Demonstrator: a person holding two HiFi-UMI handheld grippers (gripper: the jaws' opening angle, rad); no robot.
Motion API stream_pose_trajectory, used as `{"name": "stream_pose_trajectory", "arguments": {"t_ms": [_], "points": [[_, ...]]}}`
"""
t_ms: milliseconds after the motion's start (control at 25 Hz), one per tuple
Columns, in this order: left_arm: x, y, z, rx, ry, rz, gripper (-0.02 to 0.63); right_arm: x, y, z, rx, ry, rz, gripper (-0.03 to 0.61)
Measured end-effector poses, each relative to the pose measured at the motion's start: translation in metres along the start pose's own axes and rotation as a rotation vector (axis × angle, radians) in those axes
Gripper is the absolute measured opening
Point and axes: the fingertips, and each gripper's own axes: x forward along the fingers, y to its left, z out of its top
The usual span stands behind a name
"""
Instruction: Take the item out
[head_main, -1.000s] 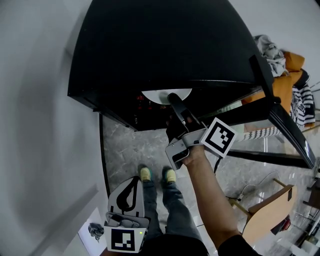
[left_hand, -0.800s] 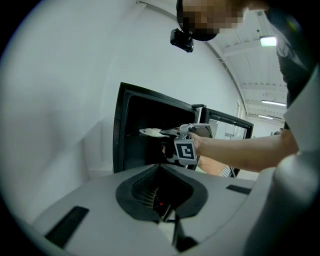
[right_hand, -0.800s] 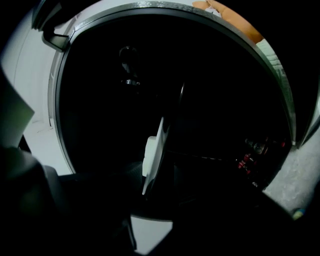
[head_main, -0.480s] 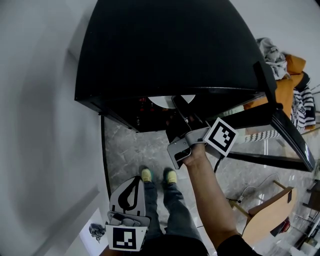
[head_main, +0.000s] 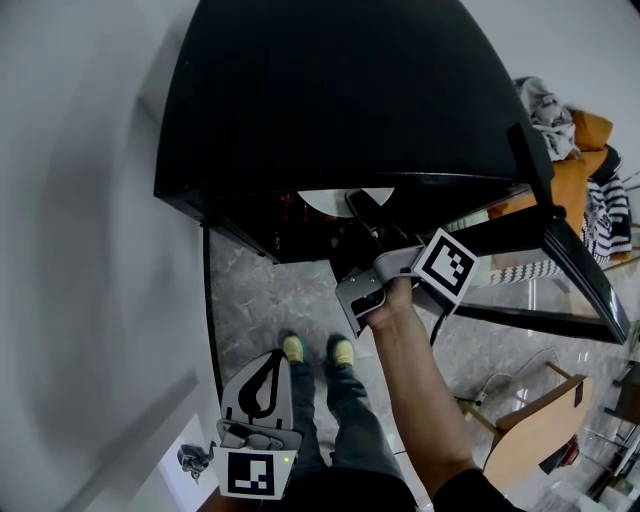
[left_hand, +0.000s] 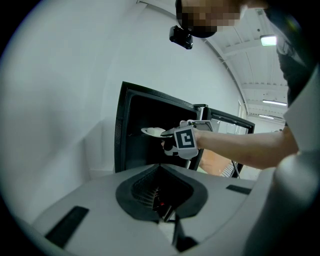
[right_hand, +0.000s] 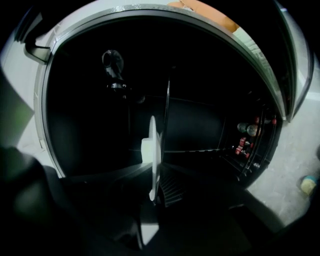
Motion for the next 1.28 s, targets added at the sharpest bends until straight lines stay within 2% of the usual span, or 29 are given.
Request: {"name": "stream_pose_trajectory", "arguments": {"t_ms": [1280], "points": [[0.0,-0.031,0.006,0.043,-0.006,-0.047,0.009,-0.045,-0.011,-0.011,0.039,0.021,-0.03,0.028]]}}
